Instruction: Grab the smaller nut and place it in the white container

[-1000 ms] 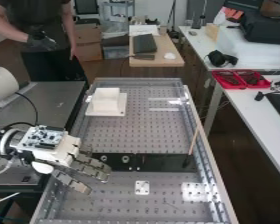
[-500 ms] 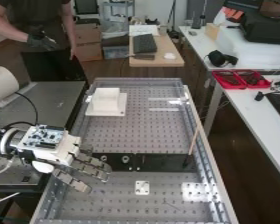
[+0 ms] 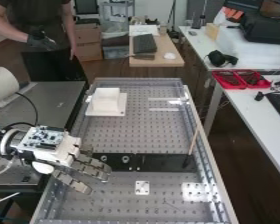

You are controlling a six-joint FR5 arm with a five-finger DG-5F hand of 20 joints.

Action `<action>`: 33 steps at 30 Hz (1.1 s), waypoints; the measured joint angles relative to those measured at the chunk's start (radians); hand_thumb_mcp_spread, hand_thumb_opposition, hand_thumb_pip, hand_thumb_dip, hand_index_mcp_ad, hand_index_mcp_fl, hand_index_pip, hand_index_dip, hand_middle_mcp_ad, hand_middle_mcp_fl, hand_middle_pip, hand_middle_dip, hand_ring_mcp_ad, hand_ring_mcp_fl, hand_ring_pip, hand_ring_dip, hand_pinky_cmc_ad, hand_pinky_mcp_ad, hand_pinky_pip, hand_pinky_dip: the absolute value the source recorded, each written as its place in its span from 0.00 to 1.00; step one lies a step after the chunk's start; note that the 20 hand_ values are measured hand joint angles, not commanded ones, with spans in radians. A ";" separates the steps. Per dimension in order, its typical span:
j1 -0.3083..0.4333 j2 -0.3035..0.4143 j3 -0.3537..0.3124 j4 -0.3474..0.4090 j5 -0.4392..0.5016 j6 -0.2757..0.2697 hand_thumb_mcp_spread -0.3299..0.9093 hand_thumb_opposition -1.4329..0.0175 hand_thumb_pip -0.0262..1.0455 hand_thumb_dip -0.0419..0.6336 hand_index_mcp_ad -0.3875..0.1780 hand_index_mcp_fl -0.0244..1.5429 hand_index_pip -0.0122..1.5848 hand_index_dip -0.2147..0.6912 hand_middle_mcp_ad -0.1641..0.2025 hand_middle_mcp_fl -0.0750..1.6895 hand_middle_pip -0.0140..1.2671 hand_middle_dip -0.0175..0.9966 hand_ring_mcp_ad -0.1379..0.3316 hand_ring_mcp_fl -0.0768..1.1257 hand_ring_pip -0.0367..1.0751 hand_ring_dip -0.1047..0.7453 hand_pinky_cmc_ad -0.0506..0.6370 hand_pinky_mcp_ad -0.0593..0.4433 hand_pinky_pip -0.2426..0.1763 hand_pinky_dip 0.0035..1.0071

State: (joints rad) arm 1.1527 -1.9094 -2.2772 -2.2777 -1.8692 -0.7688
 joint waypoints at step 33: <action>0.014 0.077 0.018 -0.047 -0.031 -0.008 0.63 0.37 0.66 0.46 0.42 0.16 0.98 0.39 0.61 0.18 0.11 0.25 0.51 0.08 0.12 0.27 0.59 0.67 0.58 0.33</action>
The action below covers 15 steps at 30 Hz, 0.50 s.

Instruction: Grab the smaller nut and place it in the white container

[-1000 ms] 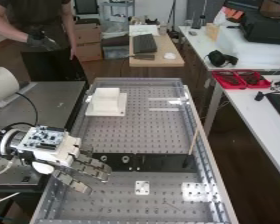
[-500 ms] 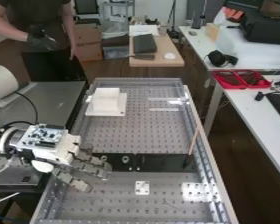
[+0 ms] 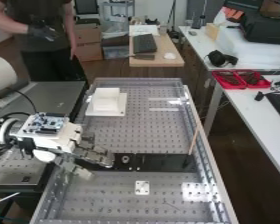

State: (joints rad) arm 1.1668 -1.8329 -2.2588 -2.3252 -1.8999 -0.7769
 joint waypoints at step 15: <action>0.135 0.120 0.015 -0.149 -0.086 -0.018 0.63 0.37 0.65 0.45 0.41 0.17 0.97 0.39 0.61 0.18 0.11 0.25 0.51 0.08 0.12 0.27 0.59 0.67 0.59 0.33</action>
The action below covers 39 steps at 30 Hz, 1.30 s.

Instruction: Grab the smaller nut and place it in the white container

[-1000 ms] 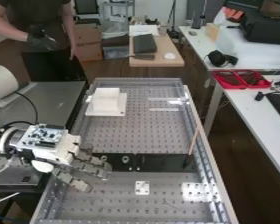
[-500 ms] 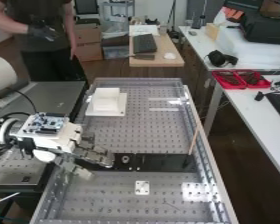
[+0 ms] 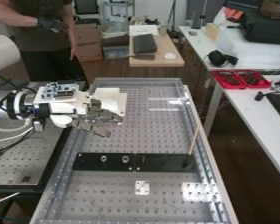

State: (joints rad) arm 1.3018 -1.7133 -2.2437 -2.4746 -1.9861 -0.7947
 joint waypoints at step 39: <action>0.316 -0.099 0.124 -0.085 -0.134 0.072 0.64 0.37 0.64 0.46 0.42 0.18 0.97 0.39 0.62 0.19 0.11 0.26 0.51 0.09 0.12 0.27 0.58 0.67 0.59 0.31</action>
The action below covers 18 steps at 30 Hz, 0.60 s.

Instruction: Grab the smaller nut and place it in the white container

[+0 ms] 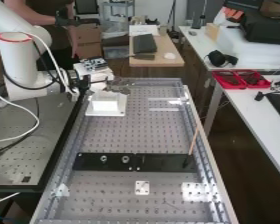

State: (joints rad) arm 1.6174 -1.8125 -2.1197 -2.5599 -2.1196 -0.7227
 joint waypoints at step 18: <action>-0.029 0.016 0.025 -0.050 0.038 0.005 0.61 0.39 0.69 0.46 0.36 0.03 0.76 0.25 0.61 0.13 0.10 0.26 0.52 0.08 0.12 0.27 0.58 0.67 0.51 0.45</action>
State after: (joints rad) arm 1.5885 -1.7962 -2.0946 -2.6100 -2.0817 -0.7179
